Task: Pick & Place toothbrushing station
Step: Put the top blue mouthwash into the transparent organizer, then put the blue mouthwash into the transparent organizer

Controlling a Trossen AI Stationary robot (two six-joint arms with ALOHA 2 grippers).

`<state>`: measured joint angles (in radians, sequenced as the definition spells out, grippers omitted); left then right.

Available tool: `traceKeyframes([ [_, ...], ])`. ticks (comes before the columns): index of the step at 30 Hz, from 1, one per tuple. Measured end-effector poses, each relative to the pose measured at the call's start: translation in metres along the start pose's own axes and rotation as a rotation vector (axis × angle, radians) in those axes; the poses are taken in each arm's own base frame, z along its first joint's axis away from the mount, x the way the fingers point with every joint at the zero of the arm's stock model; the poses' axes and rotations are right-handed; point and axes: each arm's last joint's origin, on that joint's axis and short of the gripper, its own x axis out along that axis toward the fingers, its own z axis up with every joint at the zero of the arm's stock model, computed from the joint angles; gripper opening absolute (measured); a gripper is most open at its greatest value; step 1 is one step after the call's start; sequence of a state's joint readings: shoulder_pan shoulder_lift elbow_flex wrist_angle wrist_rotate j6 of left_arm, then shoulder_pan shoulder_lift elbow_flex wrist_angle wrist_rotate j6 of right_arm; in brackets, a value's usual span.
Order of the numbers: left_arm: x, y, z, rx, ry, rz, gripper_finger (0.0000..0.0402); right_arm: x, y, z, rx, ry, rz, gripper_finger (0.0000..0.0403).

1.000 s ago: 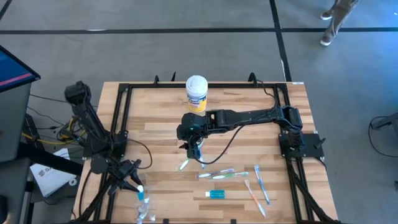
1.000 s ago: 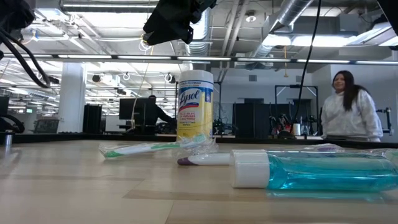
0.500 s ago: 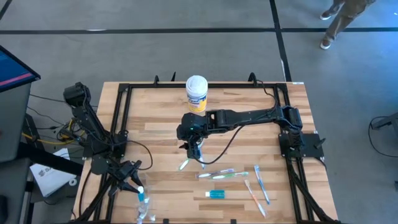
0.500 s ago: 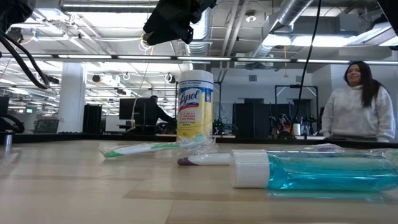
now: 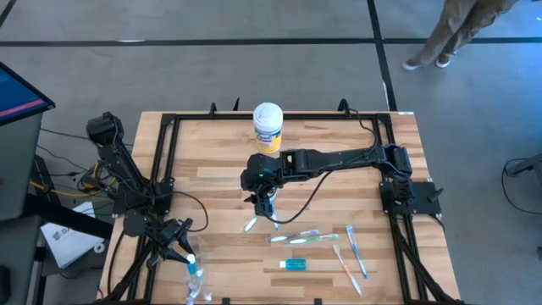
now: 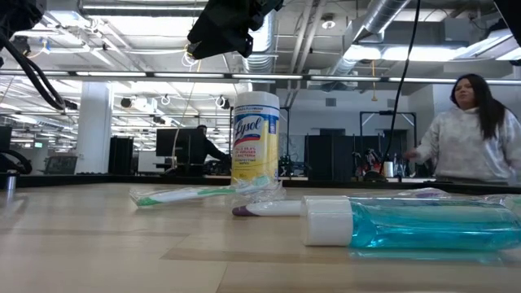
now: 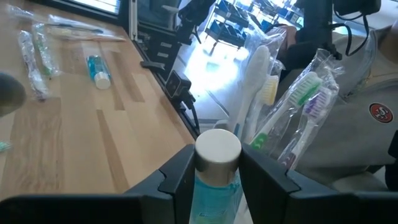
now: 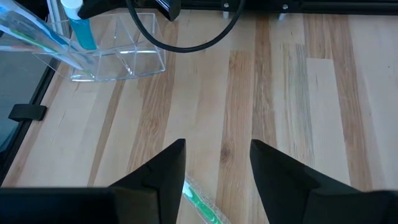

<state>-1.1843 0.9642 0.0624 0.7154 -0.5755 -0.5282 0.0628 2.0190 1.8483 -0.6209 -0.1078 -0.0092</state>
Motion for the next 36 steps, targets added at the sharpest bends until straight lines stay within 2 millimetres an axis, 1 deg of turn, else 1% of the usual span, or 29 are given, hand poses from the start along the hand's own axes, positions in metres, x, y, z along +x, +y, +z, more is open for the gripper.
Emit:
traceKeyframes([
  [21,0.0,-0.0012,0.0021,-0.014,-0.019,-0.011,0.0118,0.0,0.0,0.0,0.0,0.0,0.0,0.017],
  [24,0.0,-0.0012,0.0024,-0.016,-0.021,-0.011,0.0132,0.0,0.0,0.0,0.0,0.0,0.0,0.017],
  [31,0.0001,-0.0011,0.0024,-0.016,-0.022,-0.01,0.0179,0.0,0.0001,0.0,0.0,0.0,0.0,0.017],
  [36,0.0001,-0.0014,0.003,-0.015,-0.027,-0.013,0.0191,0.0,0.0,0.0,0.0,0.0,0.0,0.017],
])
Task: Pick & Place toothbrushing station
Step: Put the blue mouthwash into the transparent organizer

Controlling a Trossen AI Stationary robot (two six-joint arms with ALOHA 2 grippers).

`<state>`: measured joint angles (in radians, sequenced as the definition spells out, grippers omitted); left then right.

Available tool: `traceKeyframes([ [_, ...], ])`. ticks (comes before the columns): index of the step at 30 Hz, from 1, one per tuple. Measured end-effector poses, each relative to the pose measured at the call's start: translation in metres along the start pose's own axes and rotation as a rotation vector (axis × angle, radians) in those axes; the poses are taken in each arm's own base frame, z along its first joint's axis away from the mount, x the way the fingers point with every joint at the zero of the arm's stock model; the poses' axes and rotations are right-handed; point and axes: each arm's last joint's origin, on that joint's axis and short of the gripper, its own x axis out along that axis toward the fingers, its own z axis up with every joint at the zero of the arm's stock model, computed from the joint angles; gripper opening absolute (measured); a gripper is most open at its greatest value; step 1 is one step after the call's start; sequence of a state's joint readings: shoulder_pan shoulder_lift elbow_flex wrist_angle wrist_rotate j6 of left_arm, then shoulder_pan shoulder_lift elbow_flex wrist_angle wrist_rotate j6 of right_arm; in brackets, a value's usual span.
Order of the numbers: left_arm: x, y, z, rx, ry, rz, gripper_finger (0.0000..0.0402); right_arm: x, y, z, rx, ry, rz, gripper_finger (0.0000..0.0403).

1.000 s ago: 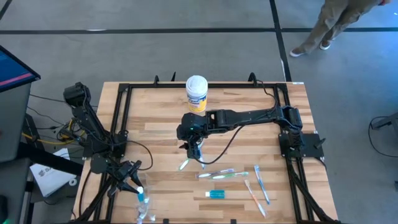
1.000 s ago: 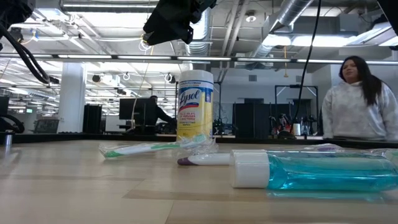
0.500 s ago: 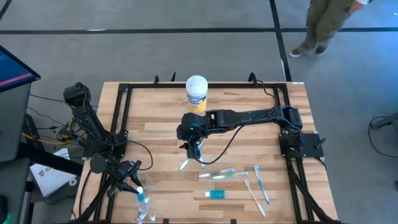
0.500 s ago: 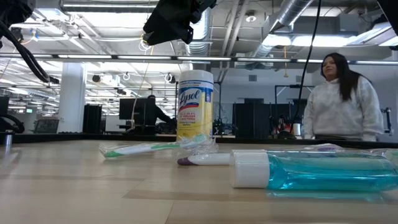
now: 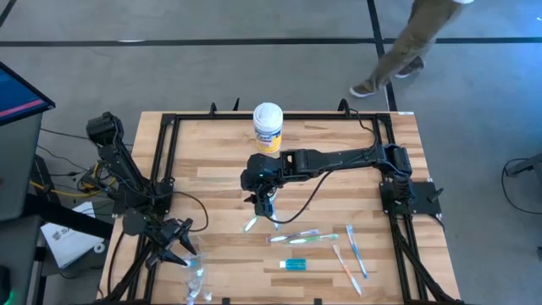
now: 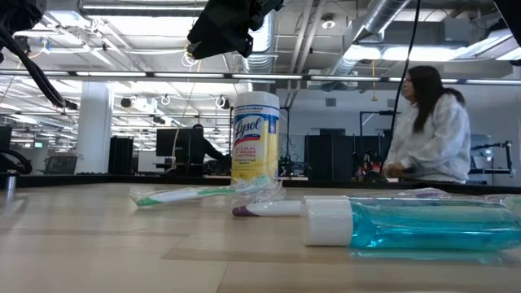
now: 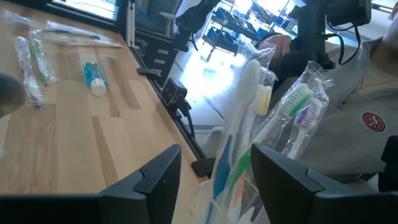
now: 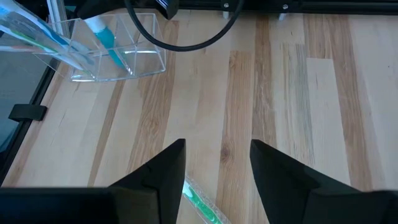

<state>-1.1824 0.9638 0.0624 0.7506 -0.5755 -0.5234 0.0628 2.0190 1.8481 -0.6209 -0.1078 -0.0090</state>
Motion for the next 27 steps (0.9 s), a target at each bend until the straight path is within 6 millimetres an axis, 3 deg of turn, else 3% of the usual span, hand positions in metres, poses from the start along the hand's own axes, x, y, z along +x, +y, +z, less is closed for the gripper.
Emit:
traceKeyframes([
  [7,0.0,-0.002,0.005,0.045,-0.059,0.003,0.0185,0.0,0.0,-0.001,0.001,0.01,0.0,0.017],
  [14,-0.001,0.003,0.012,0.029,-0.202,0.223,0.0174,-0.002,0.003,-0.02,0.094,0.207,-0.02,0.017],
  [27,0.011,0.035,0.031,-0.001,-0.296,0.392,0.0172,0.012,0.05,-0.076,0.15,0.545,-0.14,0.017],
])
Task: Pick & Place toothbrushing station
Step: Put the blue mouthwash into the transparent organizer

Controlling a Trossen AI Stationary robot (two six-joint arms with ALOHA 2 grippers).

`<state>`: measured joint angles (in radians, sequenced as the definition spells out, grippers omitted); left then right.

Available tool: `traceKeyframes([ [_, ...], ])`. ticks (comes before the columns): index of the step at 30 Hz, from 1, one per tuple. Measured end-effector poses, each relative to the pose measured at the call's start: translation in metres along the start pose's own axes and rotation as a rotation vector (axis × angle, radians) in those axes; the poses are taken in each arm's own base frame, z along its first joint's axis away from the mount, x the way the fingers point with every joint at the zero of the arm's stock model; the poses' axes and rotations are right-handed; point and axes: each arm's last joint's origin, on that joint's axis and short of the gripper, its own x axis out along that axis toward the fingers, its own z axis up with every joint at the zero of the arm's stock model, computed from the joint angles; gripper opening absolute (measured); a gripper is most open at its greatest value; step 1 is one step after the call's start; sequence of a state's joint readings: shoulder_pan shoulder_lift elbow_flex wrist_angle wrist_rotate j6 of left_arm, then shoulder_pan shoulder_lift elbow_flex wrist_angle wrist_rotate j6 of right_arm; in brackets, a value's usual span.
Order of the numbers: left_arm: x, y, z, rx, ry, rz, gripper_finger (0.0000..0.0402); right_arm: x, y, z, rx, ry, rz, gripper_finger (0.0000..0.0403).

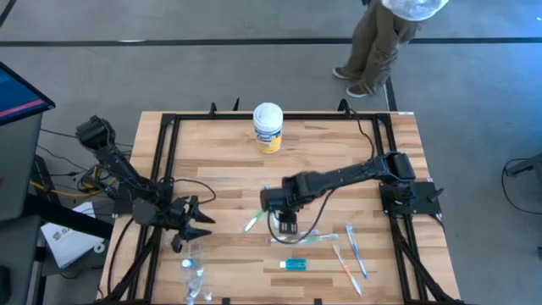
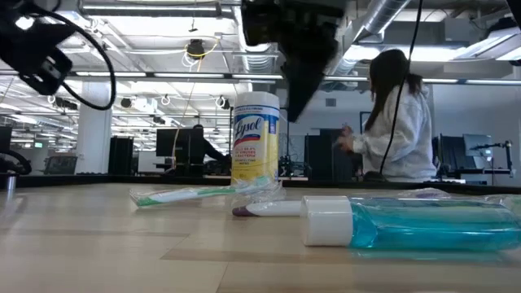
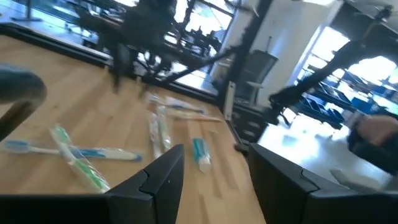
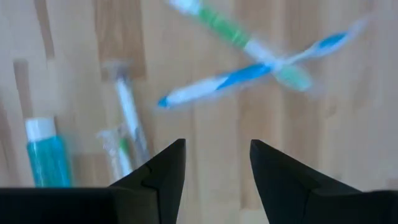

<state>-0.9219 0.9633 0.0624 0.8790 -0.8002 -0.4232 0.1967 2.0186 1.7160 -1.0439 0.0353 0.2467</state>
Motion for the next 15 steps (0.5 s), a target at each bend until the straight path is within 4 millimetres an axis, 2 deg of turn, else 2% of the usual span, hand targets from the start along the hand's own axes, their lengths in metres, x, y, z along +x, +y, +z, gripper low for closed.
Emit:
traceKeyframes([
  [9,0.018,0.021,0.012,-0.017,-0.035,0.038,0.0172,0.01,0.036,-0.033,-0.036,0.039,-0.041,0.017],
  [15,0.028,0.03,0.023,-0.029,-0.074,0.072,0.0172,0.009,0.059,-0.04,-0.069,0.003,-0.008,0.017],
])
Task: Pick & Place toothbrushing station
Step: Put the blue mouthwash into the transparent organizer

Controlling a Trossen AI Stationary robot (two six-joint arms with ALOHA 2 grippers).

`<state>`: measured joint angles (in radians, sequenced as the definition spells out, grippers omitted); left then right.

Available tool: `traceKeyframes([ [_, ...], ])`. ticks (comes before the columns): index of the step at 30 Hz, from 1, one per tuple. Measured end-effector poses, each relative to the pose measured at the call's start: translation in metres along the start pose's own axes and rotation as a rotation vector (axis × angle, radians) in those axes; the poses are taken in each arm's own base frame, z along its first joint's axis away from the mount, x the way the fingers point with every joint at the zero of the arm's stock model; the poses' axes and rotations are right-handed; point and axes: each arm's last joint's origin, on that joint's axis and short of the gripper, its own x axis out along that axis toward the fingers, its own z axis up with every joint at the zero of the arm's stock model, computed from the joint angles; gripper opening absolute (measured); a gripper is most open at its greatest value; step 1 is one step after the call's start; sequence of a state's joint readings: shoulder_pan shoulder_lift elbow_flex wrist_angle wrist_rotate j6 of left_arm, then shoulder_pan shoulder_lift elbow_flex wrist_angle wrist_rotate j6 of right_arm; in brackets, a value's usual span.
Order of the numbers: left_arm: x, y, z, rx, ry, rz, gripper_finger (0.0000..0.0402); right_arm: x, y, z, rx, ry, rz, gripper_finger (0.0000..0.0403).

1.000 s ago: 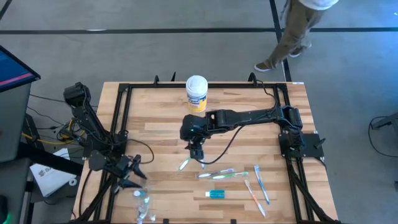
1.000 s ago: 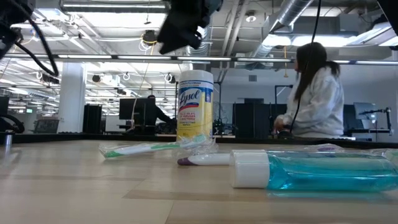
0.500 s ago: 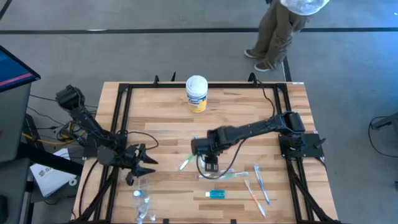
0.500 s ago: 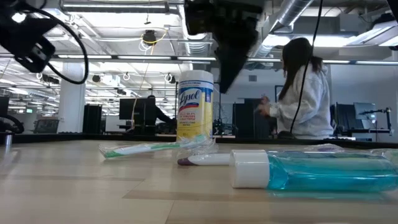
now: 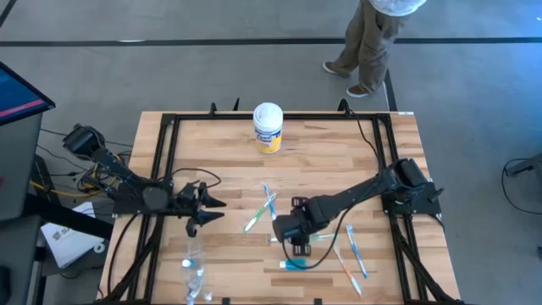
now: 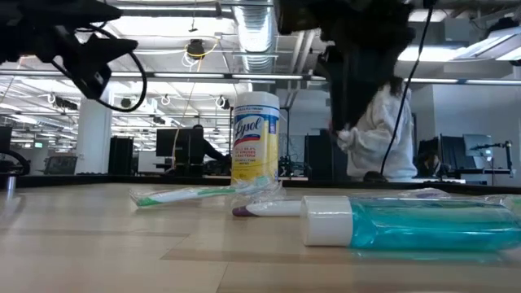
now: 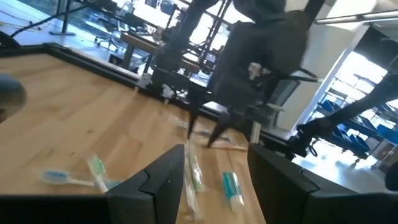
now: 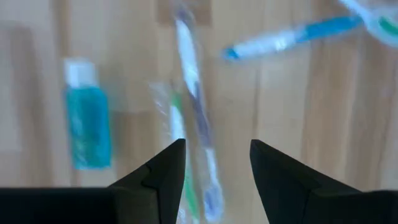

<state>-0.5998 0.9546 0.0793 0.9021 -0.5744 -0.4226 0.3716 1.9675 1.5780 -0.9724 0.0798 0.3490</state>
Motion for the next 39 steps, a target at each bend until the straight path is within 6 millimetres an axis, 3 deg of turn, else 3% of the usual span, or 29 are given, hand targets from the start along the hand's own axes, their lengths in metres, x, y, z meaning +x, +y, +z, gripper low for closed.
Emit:
traceKeyframes([
  [15,0.008,0.002,0.011,0.032,-0.037,-0.019,0.0172,-0.007,0.062,-0.021,0.039,-0.053,0.074,0.017],
  [35,0.007,0.0,0.012,-0.008,-0.053,-0.03,0.0172,-0.013,0.106,-0.043,0.153,-0.125,0.087,0.017],
  [39,0.007,0.0,0.013,-0.01,-0.054,-0.03,0.0172,-0.004,0.11,-0.045,0.15,-0.117,0.064,0.017],
])
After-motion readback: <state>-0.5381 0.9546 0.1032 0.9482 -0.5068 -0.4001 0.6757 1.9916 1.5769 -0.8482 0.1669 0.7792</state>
